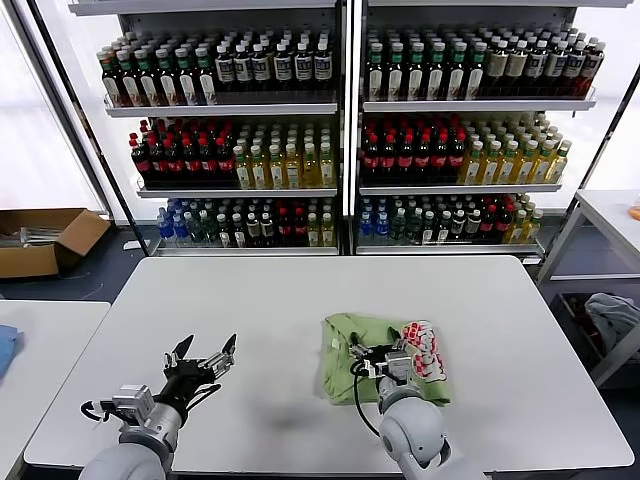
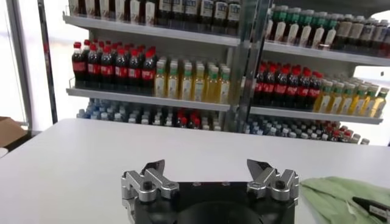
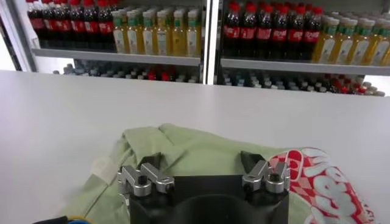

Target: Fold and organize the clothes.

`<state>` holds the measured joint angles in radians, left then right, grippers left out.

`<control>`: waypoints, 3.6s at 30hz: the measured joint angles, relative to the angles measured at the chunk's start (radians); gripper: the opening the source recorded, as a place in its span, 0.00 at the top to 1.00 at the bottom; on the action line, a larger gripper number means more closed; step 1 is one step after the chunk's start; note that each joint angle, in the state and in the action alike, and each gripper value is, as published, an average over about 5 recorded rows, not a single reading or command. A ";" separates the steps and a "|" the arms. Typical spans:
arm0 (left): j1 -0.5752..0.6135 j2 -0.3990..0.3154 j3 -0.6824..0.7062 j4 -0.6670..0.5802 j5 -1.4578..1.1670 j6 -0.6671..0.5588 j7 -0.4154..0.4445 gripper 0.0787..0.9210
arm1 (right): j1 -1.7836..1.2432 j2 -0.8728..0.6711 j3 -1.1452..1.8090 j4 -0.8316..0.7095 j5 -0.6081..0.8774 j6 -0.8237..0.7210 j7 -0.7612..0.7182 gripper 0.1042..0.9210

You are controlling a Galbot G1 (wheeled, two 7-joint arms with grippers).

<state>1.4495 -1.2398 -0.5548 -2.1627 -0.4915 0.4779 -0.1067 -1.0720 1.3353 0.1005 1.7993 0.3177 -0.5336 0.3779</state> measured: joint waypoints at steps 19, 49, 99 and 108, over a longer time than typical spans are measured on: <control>0.011 -0.013 0.014 0.001 0.008 0.002 0.004 0.12 | -0.047 -0.006 0.063 0.106 0.019 0.005 0.025 0.12; 0.035 -0.029 0.028 -0.010 0.027 0.002 0.009 0.12 | -0.164 0.000 0.133 0.164 0.109 0.010 0.061 0.12; 0.063 -0.060 0.056 -0.025 0.069 0.000 0.018 0.12 | -0.318 -0.014 0.243 0.256 0.271 0.046 0.065 0.12; 0.070 -0.088 0.062 -0.056 0.111 -0.035 0.011 0.12 | -0.326 -0.038 0.306 0.341 0.132 0.119 0.007 0.12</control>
<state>1.5191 -1.3276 -0.4927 -2.2183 -0.3810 0.4424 -0.0958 -1.3977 1.2969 0.4062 2.1406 0.4497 -0.4148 0.3852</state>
